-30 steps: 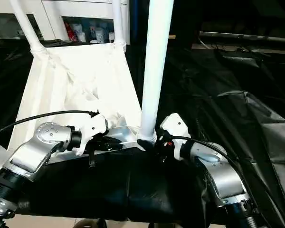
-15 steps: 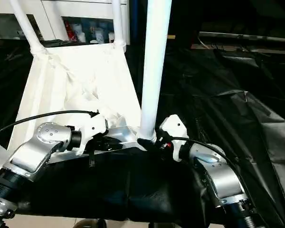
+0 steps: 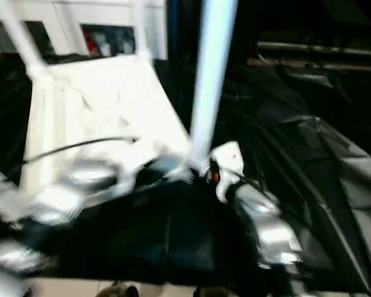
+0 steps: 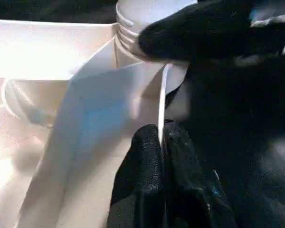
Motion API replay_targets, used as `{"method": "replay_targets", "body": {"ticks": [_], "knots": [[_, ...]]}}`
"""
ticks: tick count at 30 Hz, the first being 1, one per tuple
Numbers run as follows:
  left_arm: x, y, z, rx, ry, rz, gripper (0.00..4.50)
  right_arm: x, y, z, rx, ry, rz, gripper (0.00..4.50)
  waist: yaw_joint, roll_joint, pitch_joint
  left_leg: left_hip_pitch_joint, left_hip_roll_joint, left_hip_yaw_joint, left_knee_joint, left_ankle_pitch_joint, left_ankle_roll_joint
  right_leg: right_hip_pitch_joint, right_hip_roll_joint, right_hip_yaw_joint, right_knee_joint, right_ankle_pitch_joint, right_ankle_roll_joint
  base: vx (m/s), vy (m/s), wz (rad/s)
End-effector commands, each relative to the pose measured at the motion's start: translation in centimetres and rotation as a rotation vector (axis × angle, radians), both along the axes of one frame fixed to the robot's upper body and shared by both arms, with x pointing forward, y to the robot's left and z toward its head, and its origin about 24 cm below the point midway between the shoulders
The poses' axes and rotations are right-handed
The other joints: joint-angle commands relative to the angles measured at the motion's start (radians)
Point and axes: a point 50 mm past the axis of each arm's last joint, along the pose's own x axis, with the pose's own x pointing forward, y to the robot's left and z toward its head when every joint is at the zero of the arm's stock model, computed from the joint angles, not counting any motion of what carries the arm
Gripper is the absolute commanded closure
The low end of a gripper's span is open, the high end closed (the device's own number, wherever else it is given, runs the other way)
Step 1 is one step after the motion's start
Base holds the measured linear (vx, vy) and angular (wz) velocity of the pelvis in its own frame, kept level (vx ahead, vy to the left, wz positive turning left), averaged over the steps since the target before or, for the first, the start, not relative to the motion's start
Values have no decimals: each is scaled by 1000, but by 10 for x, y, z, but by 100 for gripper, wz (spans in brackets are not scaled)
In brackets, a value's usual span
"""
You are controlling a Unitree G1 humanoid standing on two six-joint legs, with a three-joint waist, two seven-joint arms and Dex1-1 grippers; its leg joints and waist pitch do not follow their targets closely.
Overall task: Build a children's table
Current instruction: Rotate leg to tighten
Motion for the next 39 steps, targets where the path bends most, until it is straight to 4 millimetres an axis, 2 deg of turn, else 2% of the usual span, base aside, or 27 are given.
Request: {"method": "replay_targets", "body": {"ticks": [1,3,4,6,7,9,10,11,12,15,17,18,21,23,24,27,29,37,39], "knots": [[1,-12,-11,-6,7,98,450,-8,11,-27,-51,121,-2,176,-6,-12,-57,15,60,-18,-81,-174,17,33,-75,42,-82,-213,-240,0,0,0],[0,-26,-12,-5,-7,98,450,-6,24,-24,-58,101,39,176,-2,-11,-60,14,59,-17,-79,-161,28,36,-76,43,-81,-189,-227,0,0,0],[-1,-28,-11,-4,-16,86,450,-7,26,-23,-50,94,51,176,-1,-12,-60,9,57,-17,-79,-152,41,39,-77,43,-81,-174,-222,0,0,0],[-2,-32,-10,-8,-21,69,450,-6,28,-19,-5,77,56,176,0,-7,-63,7,58,-19,-80,-153,53,40,-80,42,-82,-180,-213,0,0,0],[-2,-32,-10,-9,-24,64,450,-6,28,-18,10,75,54,141,0,-8,-62,6,58,-19,-81,-160,56,39,-79,42,-83,-195,-208,0,0,0],[-2,-29,-9,-5,-35,45,450,-3,24,-11,62,56,46,107,1,-7,-62,6,60,-20,-83,-176,56,37,-80,41,-86,-222,-203,0,0,0],[-2,-26,-8,-3,-39,32,450,-3,22,-9,61,45,54,104,1,-8,-62,6,61,-22,-84,-181,56,38,-80,41,-86,-231,-198,0,0,0],[-2,-24,-9,-2,-38,28,450,-2,19,-7,58,36,57,97,-1,-7,-62,4,62,-22,-86,-182,55,37,-79,40,-86,-228,-196,0,0,0],[-3,-20,-9,0,-41,19,450,-1,15,-3,53,20,70,85,-1,-11,-63,4,62,-22,-86,-181,55,37,-79,40,-86,-225,-196,0,0,0],[-4,-11,-8,-3,-42,-11,450,-1,6,5,38,-3,106,63,-1,-11,-64,1,62,-22,-84,-170,66,39,-81,41,-83,-210,-196,0,0,0],[-7,-2,-6,-6,-42,-51,450,-5,-3,12,25,-12,165,29,-2,-13,-65,-3,61,-20,-82,-151,74,42,-80,41,-82,-199,-197,0,0,0],[-8,3,-6,-4,-39,-68,450,-7,-7,14,18,-11,201,29,2,-11,-67,-2,60,-22,-81,-145,77,42,-81,40,-81,-192,-195,0,0,0],[-15,16,-2,-14,-39,-161,450,-18,-21,20,-23,4,328,19,1,-12,-67,-4,63,-19,-80,-122,97,43,-79,40,-77,-143,-208,0,0,0],[-29,30,4,-42,-12,-311,450,-29,-39,25,-109,22,441,19,6,-12,-68,0,67,-17,-79,-116,100,42,-80,41,-76,-132,-215,0,0,0],[-29,30,4,-42,-12,-311,450,-29,-39,25,-109,22,441,19,7,-9,-69,-1,68,-19,-79,-112,100,43,-80,40,-72,-121,-220,0,0,0],[-35,34,7,-69,13,-360,450,-33,-45,26,-142,35,478,19,2,-8,-67,3,69,-15,-79,-121,102,35,-77,38,-73,-116,-249,0,0,0],[-36,35,8,-71,15,-367,450,-33,-46,27,-146,42,486,19,2,-8,-67,1,70,-16,-80,-113,97,39,-77,37,-69,-104,-257,0,0,0],[-35,42,8,-60,15,-362,450,-36,-43,25,-155,69,541,19,4,-15,-68,0,66,-13,-75,-92,104,41,-79,38,-67,-97,-253,0,0,0],[-35,42,9,-63,18,-365,450,-35,-40,26,-142,62,548,45,4,-17,-68,1,67,-13,-75,-95,102,40,-78,38,-68,-112,-251,0,0,0]]}}
